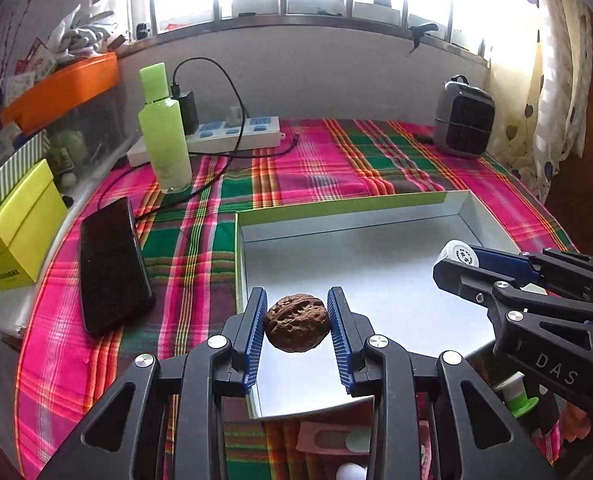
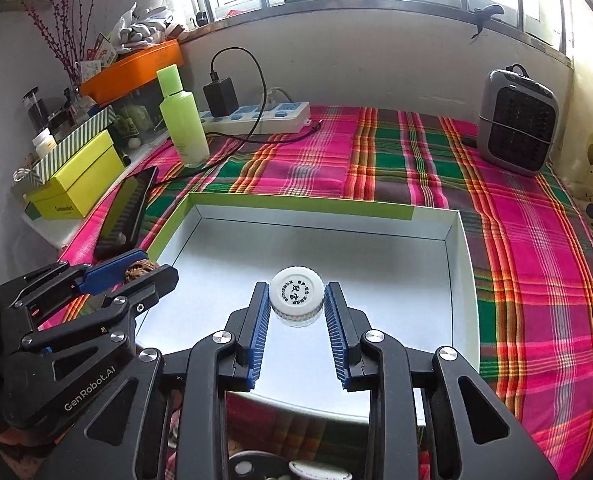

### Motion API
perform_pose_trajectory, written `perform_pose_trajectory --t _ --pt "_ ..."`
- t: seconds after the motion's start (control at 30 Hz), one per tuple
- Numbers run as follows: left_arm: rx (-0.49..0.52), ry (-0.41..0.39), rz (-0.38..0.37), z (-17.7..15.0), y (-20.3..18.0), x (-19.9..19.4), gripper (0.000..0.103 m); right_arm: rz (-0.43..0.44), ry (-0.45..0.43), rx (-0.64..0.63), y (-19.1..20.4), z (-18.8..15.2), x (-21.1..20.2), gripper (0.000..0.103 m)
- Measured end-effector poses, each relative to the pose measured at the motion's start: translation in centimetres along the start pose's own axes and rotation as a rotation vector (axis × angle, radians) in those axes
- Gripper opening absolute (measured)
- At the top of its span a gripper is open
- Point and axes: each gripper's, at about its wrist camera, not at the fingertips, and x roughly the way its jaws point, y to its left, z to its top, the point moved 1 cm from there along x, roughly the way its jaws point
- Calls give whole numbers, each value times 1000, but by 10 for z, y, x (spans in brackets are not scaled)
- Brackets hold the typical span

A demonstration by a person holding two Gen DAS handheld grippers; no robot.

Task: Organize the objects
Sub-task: 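Lift and carry the walnut and white jar over the green box tray with both tools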

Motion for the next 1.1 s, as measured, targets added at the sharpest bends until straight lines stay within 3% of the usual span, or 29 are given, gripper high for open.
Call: perform_pose_trajectory --t 1.1 --pt "8 115 -9 33 -2 70 29 -56 136 -9 -13 31 63 29"
